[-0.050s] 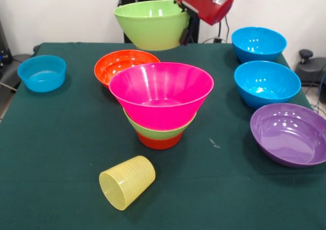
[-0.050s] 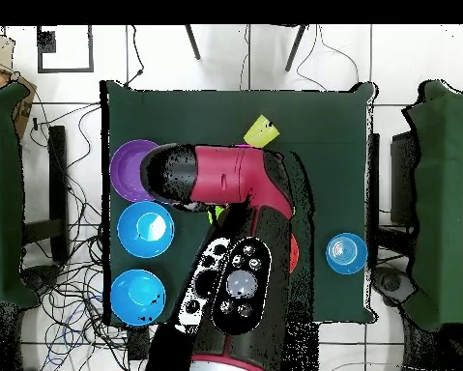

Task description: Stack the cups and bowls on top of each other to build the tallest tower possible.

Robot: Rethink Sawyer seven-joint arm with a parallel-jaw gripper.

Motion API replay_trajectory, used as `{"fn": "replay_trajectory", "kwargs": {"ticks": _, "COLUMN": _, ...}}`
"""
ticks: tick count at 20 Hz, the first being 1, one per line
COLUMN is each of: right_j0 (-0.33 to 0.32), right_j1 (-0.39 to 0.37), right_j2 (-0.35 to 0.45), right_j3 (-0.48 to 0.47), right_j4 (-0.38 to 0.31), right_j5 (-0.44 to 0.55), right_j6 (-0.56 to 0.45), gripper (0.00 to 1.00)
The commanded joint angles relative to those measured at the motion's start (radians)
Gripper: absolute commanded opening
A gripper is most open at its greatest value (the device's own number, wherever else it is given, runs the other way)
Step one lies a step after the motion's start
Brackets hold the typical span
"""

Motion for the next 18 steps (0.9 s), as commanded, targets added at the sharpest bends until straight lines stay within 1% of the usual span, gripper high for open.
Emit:
{"fn": "replay_trajectory", "kwargs": {"ticks": 1, "right_j0": -0.008, "right_j1": 0.082, "right_j2": 0.120, "right_j3": -0.053, "right_j4": -0.043, "right_j5": 0.065, "right_j6": -0.067, "gripper": 0.00}}
{"fn": "replay_trajectory", "kwargs": {"ticks": 9, "right_j0": -0.004, "right_j1": 0.067, "right_j2": 0.114, "right_j3": -0.055, "right_j4": -0.043, "right_j5": 0.084, "right_j6": -0.073, "gripper": 0.00}}
{"fn": "replay_trajectory", "kwargs": {"ticks": 18, "right_j0": -0.002, "right_j1": 0.075, "right_j2": 0.113, "right_j3": -0.057, "right_j4": -0.048, "right_j5": 0.064, "right_j6": -0.059, "gripper": 0.00}}
